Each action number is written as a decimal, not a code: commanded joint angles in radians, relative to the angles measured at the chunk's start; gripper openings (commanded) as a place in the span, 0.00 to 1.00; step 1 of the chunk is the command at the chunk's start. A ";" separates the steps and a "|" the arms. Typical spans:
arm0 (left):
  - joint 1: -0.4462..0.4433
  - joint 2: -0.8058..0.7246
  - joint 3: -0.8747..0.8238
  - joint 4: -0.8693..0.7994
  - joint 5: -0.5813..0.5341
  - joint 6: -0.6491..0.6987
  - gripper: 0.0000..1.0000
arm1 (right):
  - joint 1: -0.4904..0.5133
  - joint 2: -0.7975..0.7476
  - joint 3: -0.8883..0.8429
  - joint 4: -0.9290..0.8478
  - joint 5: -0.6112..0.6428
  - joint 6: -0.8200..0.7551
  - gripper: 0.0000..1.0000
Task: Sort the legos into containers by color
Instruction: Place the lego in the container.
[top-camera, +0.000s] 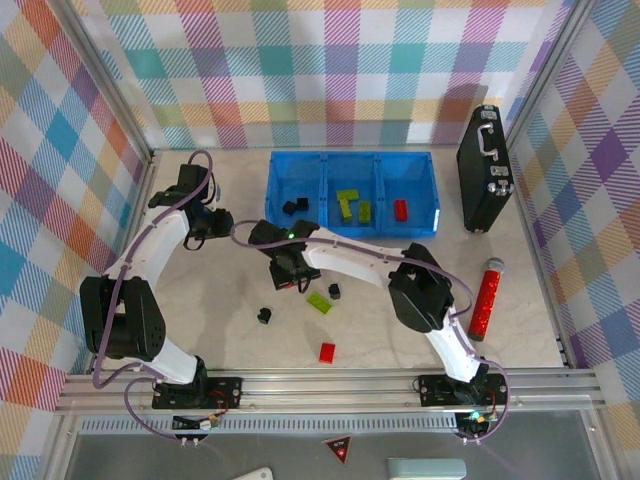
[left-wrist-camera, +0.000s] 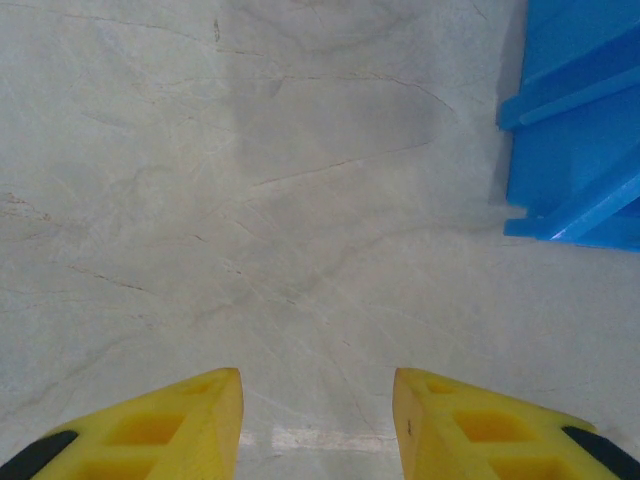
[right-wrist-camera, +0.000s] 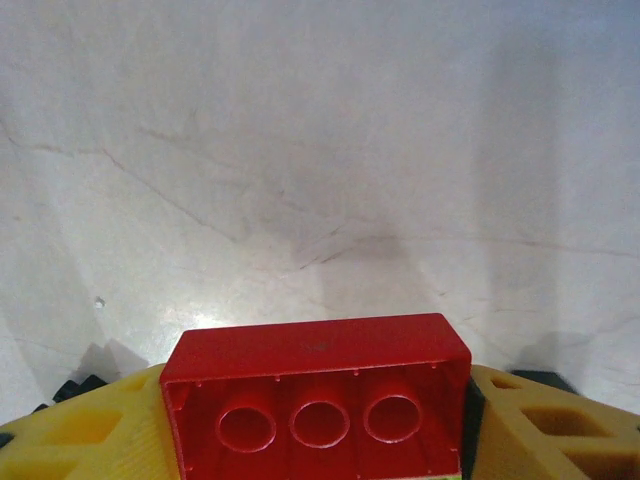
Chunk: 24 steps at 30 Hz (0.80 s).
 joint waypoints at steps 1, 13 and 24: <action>0.011 -0.009 -0.010 -0.003 0.005 0.014 0.43 | -0.032 -0.077 -0.013 -0.035 0.024 -0.044 0.62; 0.011 -0.004 -0.010 -0.003 0.002 0.017 0.43 | -0.192 -0.291 -0.256 -0.024 0.023 -0.110 0.62; 0.011 -0.004 -0.010 -0.006 0.001 0.017 0.43 | -0.399 -0.456 -0.391 -0.027 0.019 -0.187 0.62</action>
